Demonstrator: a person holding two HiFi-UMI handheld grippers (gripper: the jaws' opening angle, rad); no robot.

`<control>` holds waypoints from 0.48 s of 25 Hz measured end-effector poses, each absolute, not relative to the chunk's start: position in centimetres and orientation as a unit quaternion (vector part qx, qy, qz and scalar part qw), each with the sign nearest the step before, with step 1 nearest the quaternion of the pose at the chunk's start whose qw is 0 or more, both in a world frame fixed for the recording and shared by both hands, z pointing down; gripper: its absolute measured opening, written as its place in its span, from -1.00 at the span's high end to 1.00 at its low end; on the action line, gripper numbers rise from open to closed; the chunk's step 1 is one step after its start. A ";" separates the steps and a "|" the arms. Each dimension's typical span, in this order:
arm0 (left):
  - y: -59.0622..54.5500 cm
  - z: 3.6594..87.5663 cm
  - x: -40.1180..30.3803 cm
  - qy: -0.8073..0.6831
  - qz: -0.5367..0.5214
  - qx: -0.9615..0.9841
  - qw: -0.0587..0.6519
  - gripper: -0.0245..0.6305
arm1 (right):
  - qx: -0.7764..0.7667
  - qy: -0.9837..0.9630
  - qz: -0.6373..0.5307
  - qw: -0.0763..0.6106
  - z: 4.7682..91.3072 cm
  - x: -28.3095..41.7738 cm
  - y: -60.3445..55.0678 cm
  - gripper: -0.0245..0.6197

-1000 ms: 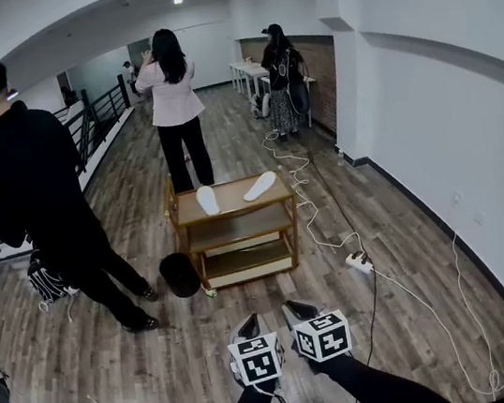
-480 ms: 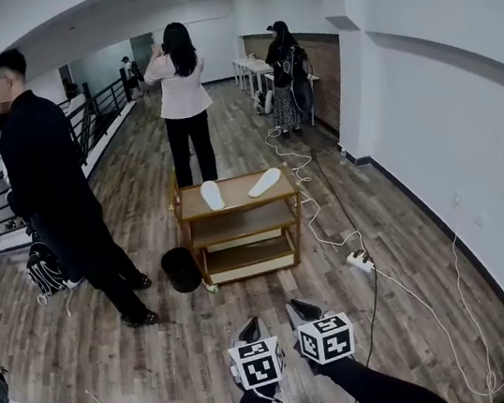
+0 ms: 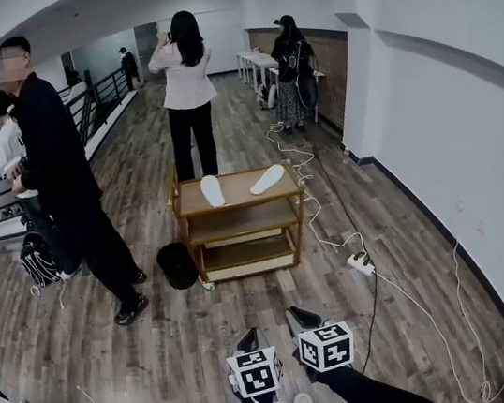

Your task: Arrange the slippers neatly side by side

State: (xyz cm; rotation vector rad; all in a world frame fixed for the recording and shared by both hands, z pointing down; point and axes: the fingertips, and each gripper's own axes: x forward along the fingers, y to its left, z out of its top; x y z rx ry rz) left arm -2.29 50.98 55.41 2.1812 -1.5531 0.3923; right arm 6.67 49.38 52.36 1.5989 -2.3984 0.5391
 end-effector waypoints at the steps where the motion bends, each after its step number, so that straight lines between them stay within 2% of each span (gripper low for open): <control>1: 50.0 55.7 -2.2 -0.562 0.144 0.786 0.216 0.93 | 0.542 -0.813 0.185 0.104 52.6 6.9 48.4 0.83; 12: 37.6 54.3 2.0 -0.582 0.130 0.772 0.221 0.93 | 0.516 -0.830 0.183 0.106 51.9 10.8 36.5 0.83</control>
